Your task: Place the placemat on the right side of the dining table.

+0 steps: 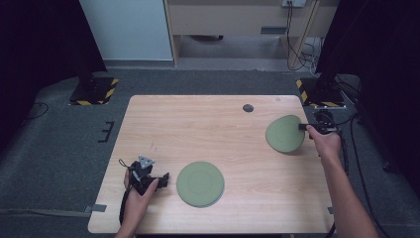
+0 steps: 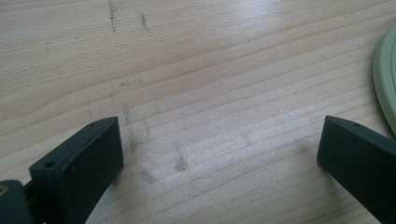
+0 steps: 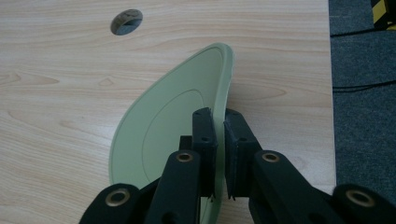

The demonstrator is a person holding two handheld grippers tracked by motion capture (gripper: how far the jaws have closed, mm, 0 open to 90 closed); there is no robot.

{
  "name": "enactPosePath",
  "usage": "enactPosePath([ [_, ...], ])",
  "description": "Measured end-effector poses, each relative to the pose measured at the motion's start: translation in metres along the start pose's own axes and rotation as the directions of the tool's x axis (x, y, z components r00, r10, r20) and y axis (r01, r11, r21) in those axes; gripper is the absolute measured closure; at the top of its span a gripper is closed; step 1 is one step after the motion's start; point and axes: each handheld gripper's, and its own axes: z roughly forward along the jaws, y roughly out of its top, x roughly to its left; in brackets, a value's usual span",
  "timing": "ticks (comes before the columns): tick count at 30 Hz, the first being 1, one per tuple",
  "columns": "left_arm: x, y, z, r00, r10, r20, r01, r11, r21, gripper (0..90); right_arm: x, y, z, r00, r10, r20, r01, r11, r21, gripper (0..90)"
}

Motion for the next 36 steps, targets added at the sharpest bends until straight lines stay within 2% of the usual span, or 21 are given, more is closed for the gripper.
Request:
enactPosePath([
  [4,0.000,0.000,0.000,1.0000,0.000,0.000,0.000,1.0000,0.000,0.0,-0.005,-0.007,0.004,0.9999,0.016,0.001,-0.016,1.000,0.009,85.5],
  [20,0.000,0.000,0.000,1.0000,0.001,0.001,-0.001,1.0000,0.000,0.0,-0.009,-0.026,0.014,1.0000,-0.001,0.010,0.001,0.997,0.078,85.5],
  [36,0.000,0.000,0.000,1.0000,0.003,0.003,-0.003,1.0000,0.001,0.0,-0.008,-0.036,0.018,0.9996,0.020,-0.020,-0.017,0.992,0.125,84.7],
])
